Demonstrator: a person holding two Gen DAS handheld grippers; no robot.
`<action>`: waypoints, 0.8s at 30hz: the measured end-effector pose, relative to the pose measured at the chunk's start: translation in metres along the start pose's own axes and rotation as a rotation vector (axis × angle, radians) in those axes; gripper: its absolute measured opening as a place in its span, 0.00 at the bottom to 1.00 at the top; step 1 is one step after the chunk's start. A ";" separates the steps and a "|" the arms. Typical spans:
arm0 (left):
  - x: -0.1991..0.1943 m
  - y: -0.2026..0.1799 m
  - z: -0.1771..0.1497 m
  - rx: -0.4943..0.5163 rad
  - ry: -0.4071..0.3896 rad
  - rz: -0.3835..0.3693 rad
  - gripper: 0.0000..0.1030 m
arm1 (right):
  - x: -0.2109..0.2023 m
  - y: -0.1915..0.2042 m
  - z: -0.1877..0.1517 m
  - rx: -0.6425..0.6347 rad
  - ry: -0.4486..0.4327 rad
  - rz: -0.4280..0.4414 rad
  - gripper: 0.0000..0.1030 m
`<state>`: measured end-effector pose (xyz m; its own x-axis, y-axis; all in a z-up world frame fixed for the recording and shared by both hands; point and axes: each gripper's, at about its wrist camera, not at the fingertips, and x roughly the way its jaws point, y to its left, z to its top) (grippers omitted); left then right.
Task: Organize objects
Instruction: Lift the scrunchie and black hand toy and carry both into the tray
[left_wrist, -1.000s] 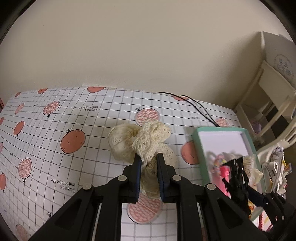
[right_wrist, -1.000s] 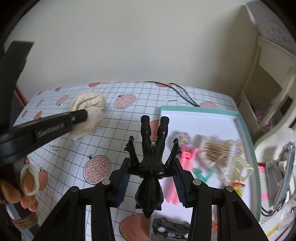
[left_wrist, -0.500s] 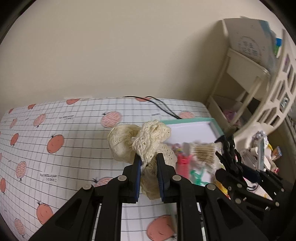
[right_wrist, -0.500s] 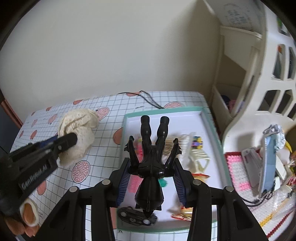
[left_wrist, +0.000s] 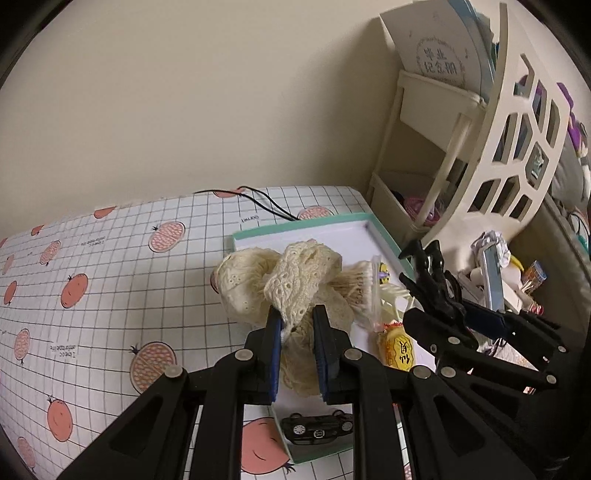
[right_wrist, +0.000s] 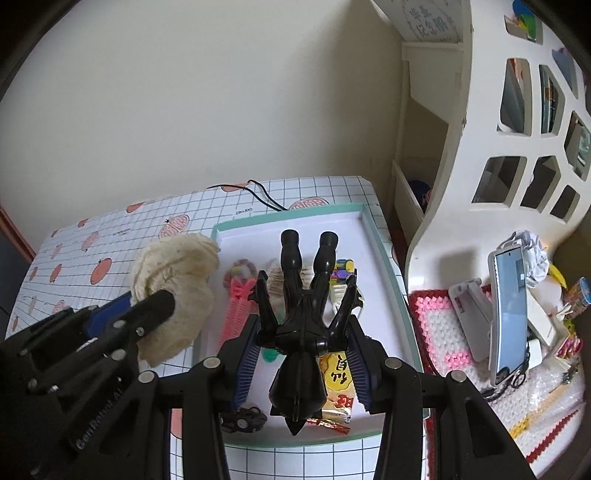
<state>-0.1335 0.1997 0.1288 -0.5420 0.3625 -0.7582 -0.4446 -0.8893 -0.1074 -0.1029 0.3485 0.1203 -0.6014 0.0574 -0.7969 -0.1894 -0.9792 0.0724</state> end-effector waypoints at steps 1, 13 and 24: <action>0.002 -0.001 -0.001 -0.004 0.004 -0.002 0.16 | 0.002 0.000 0.000 0.002 0.003 0.001 0.46; 0.032 -0.007 -0.017 -0.014 0.060 -0.003 0.16 | 0.033 -0.008 -0.011 0.017 0.063 -0.013 0.46; 0.056 -0.017 -0.029 -0.004 0.129 -0.002 0.16 | 0.058 -0.021 -0.020 0.038 0.120 -0.037 0.46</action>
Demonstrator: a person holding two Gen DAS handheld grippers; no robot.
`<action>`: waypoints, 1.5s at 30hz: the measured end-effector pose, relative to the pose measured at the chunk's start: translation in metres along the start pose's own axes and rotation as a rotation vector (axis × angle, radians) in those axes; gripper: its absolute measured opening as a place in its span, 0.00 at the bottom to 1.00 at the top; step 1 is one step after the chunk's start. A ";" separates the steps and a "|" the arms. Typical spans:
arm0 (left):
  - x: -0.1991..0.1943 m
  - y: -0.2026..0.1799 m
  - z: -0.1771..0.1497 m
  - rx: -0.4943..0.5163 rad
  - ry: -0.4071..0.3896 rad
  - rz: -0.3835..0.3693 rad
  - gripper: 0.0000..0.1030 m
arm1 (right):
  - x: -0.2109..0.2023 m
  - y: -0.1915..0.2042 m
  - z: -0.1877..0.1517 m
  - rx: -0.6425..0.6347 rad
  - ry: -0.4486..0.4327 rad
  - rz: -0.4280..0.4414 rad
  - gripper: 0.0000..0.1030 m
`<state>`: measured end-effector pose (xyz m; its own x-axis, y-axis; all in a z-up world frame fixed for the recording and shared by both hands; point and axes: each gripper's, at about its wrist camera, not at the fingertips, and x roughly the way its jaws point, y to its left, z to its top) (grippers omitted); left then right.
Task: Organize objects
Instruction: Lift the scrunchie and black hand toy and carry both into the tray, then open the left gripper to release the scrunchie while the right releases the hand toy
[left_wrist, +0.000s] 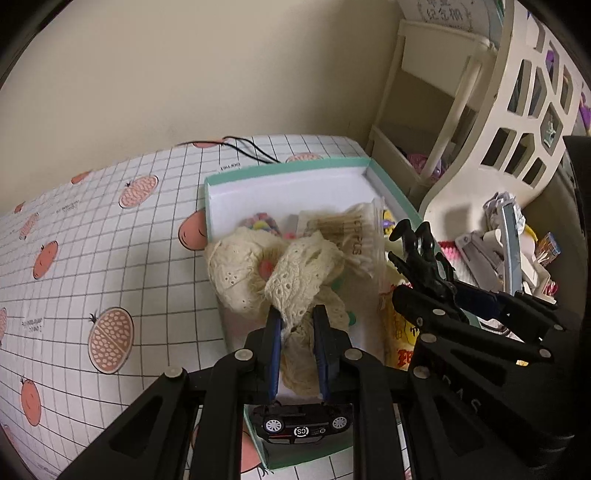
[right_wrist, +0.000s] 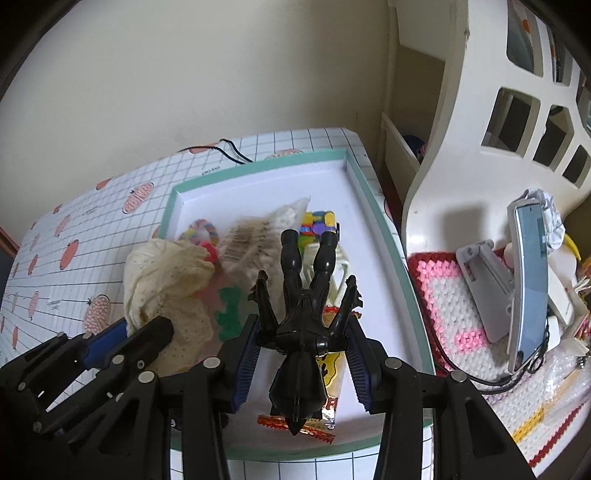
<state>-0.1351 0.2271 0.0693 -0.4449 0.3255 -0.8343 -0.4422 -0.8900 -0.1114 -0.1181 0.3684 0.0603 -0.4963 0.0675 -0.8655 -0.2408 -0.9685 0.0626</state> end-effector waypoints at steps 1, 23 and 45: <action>0.002 0.000 -0.001 -0.003 0.006 -0.003 0.16 | 0.001 0.000 0.000 0.000 0.003 0.000 0.46; 0.021 0.001 -0.008 -0.020 0.058 -0.022 0.17 | 0.017 -0.005 -0.003 0.015 0.025 0.017 0.46; -0.001 0.005 -0.007 0.000 0.047 -0.045 0.39 | -0.007 0.003 0.002 0.007 -0.032 0.081 0.51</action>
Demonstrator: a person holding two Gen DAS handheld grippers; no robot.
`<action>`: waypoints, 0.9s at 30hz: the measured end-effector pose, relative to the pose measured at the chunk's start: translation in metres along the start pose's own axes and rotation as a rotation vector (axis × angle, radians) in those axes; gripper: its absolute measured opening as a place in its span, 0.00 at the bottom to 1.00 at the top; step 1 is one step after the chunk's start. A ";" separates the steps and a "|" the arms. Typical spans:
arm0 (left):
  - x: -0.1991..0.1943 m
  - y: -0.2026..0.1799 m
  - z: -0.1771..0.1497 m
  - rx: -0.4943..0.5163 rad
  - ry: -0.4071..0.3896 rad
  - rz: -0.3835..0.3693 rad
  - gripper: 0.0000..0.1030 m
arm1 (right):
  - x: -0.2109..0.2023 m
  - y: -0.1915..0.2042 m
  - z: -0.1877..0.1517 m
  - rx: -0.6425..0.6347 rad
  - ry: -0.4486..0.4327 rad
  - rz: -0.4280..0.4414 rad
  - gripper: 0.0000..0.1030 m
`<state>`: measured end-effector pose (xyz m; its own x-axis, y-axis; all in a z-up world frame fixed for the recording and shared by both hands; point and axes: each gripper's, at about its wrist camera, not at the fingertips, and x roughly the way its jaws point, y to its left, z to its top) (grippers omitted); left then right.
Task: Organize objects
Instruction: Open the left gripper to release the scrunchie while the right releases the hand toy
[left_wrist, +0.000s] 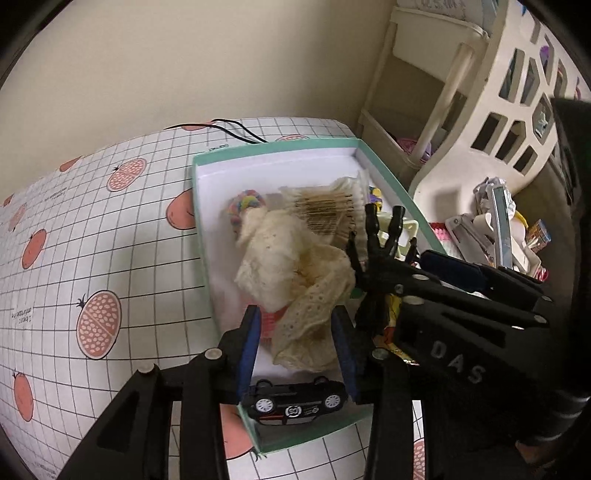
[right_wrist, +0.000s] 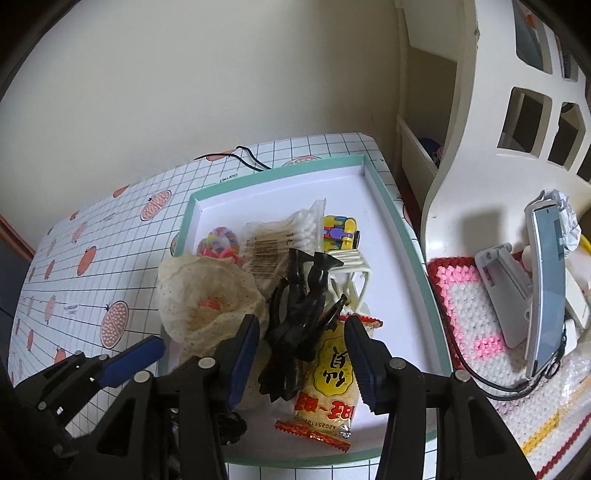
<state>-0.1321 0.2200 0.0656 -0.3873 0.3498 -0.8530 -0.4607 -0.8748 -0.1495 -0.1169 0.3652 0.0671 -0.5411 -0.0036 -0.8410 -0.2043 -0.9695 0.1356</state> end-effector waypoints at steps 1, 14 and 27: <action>-0.001 0.002 0.000 -0.008 -0.002 0.001 0.39 | -0.001 -0.001 0.000 0.001 -0.002 -0.001 0.50; -0.010 0.051 -0.010 -0.170 -0.009 0.062 0.53 | -0.005 0.011 -0.011 -0.030 0.006 -0.022 0.61; -0.006 0.084 -0.024 -0.275 -0.009 0.124 0.93 | -0.003 0.014 -0.023 -0.032 0.019 -0.030 0.81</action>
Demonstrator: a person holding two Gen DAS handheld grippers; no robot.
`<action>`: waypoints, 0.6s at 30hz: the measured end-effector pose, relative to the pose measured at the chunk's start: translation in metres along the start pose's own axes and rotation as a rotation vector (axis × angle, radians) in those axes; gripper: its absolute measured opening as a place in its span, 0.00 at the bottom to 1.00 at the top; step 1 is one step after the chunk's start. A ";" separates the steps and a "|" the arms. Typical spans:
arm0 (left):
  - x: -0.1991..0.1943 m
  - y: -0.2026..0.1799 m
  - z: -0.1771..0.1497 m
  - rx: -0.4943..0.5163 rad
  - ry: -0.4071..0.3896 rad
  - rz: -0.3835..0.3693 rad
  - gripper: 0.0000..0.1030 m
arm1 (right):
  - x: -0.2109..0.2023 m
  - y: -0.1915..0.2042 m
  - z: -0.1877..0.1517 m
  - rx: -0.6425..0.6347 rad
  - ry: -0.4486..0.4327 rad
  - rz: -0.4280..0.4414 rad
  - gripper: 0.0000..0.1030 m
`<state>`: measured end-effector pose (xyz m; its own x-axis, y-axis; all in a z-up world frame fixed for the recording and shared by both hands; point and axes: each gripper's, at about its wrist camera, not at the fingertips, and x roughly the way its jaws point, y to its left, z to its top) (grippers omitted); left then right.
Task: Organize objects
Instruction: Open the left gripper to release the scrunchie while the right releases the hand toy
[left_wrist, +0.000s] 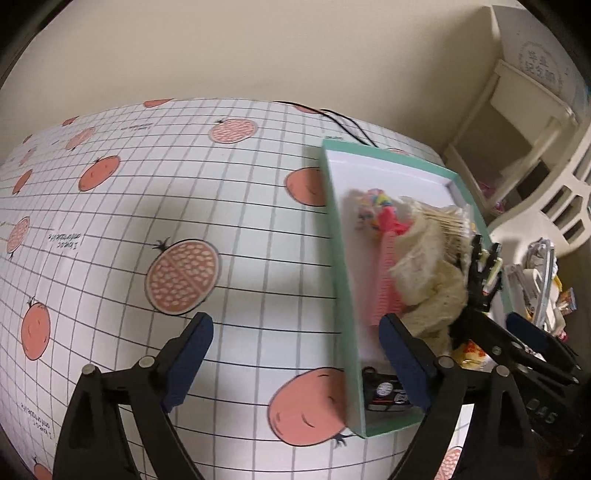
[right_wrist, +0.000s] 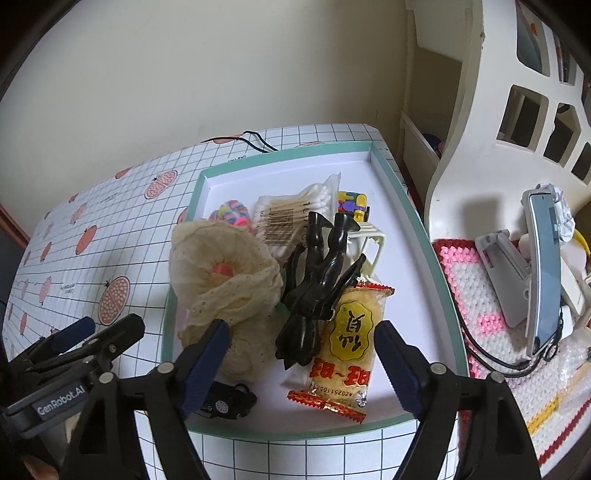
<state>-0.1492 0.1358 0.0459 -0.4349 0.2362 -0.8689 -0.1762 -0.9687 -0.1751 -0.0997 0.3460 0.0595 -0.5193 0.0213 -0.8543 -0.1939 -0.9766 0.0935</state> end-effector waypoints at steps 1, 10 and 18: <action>0.000 0.003 0.000 -0.009 -0.005 0.006 0.98 | 0.000 0.000 0.000 -0.002 0.001 0.000 0.81; -0.005 0.016 0.004 -0.046 -0.061 0.049 1.00 | 0.001 -0.001 0.000 0.014 -0.006 -0.005 1.00; -0.006 0.017 0.003 -0.035 -0.078 0.071 1.00 | 0.000 0.005 -0.002 -0.007 -0.016 -0.022 1.00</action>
<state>-0.1526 0.1183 0.0499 -0.5129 0.1712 -0.8412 -0.1122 -0.9849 -0.1321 -0.0989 0.3408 0.0592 -0.5279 0.0464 -0.8480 -0.1994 -0.9774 0.0707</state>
